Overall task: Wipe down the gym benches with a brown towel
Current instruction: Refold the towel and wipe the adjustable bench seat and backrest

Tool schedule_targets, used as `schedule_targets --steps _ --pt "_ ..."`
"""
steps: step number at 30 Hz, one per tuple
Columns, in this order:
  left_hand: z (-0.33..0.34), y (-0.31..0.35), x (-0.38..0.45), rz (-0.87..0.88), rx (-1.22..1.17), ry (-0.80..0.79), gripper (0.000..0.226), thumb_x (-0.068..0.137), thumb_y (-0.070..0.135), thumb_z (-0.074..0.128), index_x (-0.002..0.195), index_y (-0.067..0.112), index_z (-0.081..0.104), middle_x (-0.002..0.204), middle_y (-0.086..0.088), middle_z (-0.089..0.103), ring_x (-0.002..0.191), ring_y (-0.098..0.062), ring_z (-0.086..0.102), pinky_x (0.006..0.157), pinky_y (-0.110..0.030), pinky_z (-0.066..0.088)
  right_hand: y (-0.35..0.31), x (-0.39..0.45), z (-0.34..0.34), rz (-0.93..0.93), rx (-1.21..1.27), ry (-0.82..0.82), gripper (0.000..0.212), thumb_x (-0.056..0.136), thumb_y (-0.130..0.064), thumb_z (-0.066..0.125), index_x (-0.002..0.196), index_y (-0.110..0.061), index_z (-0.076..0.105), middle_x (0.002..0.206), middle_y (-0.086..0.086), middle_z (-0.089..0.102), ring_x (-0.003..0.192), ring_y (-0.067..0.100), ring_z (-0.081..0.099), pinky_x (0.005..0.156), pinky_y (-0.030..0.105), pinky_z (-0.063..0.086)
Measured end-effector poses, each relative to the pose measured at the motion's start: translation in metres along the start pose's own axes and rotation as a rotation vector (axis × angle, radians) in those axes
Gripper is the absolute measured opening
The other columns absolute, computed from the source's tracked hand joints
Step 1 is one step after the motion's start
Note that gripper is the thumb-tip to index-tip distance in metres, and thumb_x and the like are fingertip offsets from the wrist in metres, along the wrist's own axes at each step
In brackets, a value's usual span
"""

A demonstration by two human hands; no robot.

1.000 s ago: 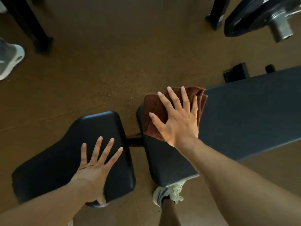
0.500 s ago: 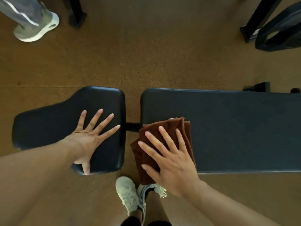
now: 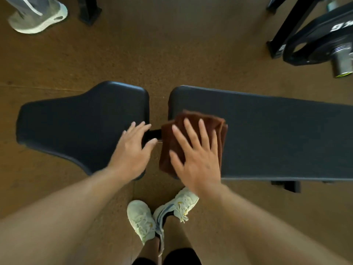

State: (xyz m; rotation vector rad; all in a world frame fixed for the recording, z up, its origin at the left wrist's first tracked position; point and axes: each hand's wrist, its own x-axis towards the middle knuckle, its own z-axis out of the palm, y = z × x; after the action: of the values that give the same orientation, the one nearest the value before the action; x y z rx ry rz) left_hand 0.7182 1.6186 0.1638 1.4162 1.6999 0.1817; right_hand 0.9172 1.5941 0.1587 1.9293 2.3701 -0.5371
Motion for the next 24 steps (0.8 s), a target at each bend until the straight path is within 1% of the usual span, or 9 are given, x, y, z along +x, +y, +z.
schedule_targets --steps 2,4,8,11,14,16,19,21,24 --pt "0.020 0.022 -0.025 -0.056 -0.219 0.078 0.052 0.105 0.044 0.043 0.155 0.033 0.034 0.166 0.012 0.027 0.154 -0.004 0.011 0.127 -0.039 0.013 0.005 -0.054 0.009 -0.021 -0.018 -0.069 0.065 0.105 -0.061 0.037 0.164 -0.043 0.016 0.174 -0.010 0.006 0.162 0.024 -0.007 0.128 0.062 0.010" --pt "0.037 0.039 -0.045 -0.075 -0.335 0.074 0.055 0.105 0.047 0.040 0.158 0.038 0.027 0.167 0.017 0.020 0.154 -0.001 0.012 0.127 -0.041 0.017 0.015 -0.066 0.010 -0.038 -0.033 -0.126 0.065 0.106 -0.066 0.031 0.164 -0.046 0.009 0.174 -0.013 0.003 0.162 0.024 -0.009 0.128 0.063 0.010" --pt "0.056 0.051 -0.059 0.003 -0.409 0.162 0.061 0.105 0.048 0.039 0.160 0.037 0.016 0.169 0.019 0.009 0.153 0.003 0.007 0.124 -0.029 0.015 0.028 0.006 -0.003 -0.002 0.005 -0.066 0.060 0.106 -0.065 0.020 0.163 -0.048 0.011 0.175 -0.013 0.004 0.162 0.020 -0.013 0.128 0.061 0.004" --pt "0.064 0.052 -0.054 0.055 -0.328 0.188 0.071 0.102 0.028 0.055 0.160 0.035 0.014 0.169 0.015 0.005 0.154 -0.001 0.006 0.123 -0.028 0.016 0.045 0.083 -0.020 0.131 0.008 0.003 0.062 0.105 -0.067 0.020 0.163 -0.046 0.012 0.175 -0.012 0.004 0.162 0.021 -0.010 0.129 0.058 -0.001" --pt "0.064 0.060 -0.045 0.062 -0.122 0.100 0.099 0.091 0.022 0.073 0.160 0.037 0.003 0.169 0.015 -0.010 0.156 -0.008 -0.005 0.125 -0.035 0.014 0.060 0.104 -0.029 0.073 -0.010 0.001 0.064 0.105 -0.068 0.019 0.164 -0.045 0.011 0.176 -0.010 0.003 0.162 0.022 -0.010 0.129 0.056 -0.003" --pt "0.062 0.069 -0.039 0.078 0.021 0.065 0.110 0.085 0.025 0.080 0.159 0.039 0.000 0.168 0.014 -0.015 0.156 -0.010 -0.012 0.126 -0.038 0.011 0.076 0.076 -0.029 0.078 0.022 0.028 0.062 0.106 -0.066 0.021 0.164 -0.045 0.013 0.175 -0.011 0.004 0.162 0.020 -0.010 0.130 0.054 -0.002" --pt "0.061 0.091 -0.038 0.165 0.125 0.059 0.108 0.084 0.026 0.081 0.160 0.038 0.004 0.169 0.010 -0.012 0.156 -0.011 -0.015 0.128 -0.041 0.011 0.105 -0.008 -0.024 0.276 0.089 0.025 0.061 0.106 -0.066 0.020 0.163 -0.049 0.010 0.174 -0.016 -0.003 0.160 0.013 -0.017 0.130 0.053 -0.003" --pt "0.068 0.111 -0.038 0.174 0.173 0.026 0.110 0.086 0.027 0.080 0.160 0.037 -0.001 0.170 0.007 -0.014 0.155 -0.013 -0.017 0.129 -0.042 0.011 0.116 -0.059 -0.023 0.364 0.115 -0.034 0.060 0.103 -0.070 0.015 0.160 -0.054 0.003 0.171 -0.022 -0.013 0.157 0.008 -0.026 0.130 0.052 -0.005" --pt "0.083 0.135 -0.034 0.132 0.260 -0.045 0.118 0.085 0.034 0.080 0.158 0.036 -0.012 0.168 0.004 -0.024 0.154 -0.018 -0.022 0.128 -0.049 0.009 0.134 -0.061 -0.024 0.409 0.125 -0.089 0.065 0.100 -0.075 0.013 0.161 -0.055 0.001 0.171 -0.022 -0.015 0.155 0.008 -0.030 0.129 0.051 -0.011"
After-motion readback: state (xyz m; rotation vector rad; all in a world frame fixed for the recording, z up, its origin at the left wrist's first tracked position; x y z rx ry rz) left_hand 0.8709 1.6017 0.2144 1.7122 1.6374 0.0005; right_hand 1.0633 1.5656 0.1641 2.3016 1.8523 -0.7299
